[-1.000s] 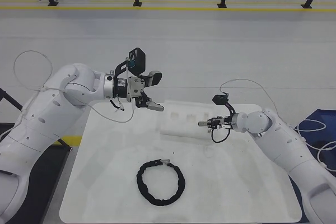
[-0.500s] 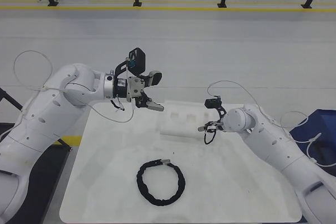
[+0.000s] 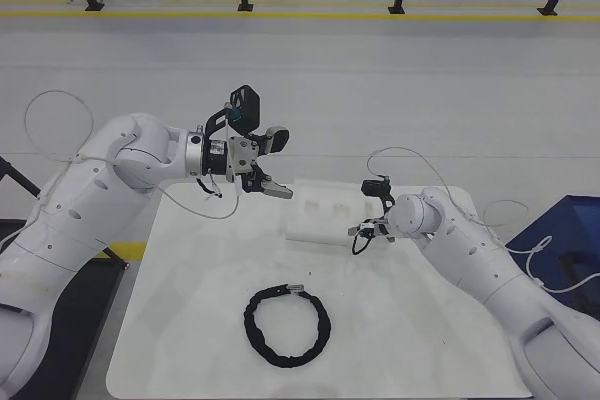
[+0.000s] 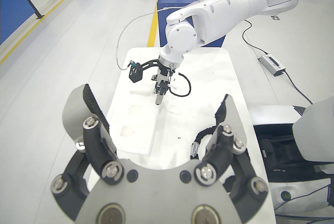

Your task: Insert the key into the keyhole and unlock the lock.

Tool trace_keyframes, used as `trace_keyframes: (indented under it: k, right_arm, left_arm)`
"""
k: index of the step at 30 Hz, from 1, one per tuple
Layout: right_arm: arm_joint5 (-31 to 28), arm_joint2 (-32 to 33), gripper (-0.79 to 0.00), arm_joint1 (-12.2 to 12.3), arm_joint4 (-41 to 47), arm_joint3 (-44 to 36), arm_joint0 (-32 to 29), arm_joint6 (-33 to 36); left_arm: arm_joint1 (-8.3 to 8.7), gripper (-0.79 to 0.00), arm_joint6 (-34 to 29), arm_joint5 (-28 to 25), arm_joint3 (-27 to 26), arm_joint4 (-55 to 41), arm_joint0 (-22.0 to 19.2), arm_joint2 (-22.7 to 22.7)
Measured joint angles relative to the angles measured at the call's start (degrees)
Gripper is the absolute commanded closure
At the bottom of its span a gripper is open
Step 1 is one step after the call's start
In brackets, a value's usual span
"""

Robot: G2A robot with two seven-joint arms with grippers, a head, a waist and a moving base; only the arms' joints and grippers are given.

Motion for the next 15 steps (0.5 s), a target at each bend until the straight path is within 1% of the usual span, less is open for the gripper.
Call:
trace_keyframes:
  k: [1, 3, 8, 10, 15]
  right_arm:
    - [0.4, -0.1, -0.480, -0.3, -0.2, 0.3, 0.1, 0.0]
    - [1.3, -0.4, -0.397, -0.8, -1.0, 1.0, 0.5, 0.1]
    - [3.3, -0.9, -0.345, -1.9, -3.0, 2.0, 1.0, 0.9]
    - [3.8, -0.9, -0.302, -2.2, -3.4, 2.3, 1.1, 1.1]
    - [4.2, -1.1, -0.237, -3.1, -5.0, 3.6, 1.2, 1.2]
  left_arm:
    - [0.00, -0.785, 0.0, 0.0, 0.0, 0.0, 0.0, 0.0]
    - [0.00, -0.785, 0.0, 0.0, 0.0, 0.0, 0.0, 0.0]
    - [0.00, -0.785, 0.0, 0.0, 0.0, 0.0, 0.0, 0.0]
    - [0.00, -0.785, 0.0, 0.0, 0.0, 0.0, 0.0, 0.0]
    - [0.00, -0.785, 0.0, 0.0, 0.0, 0.0, 0.0, 0.0]
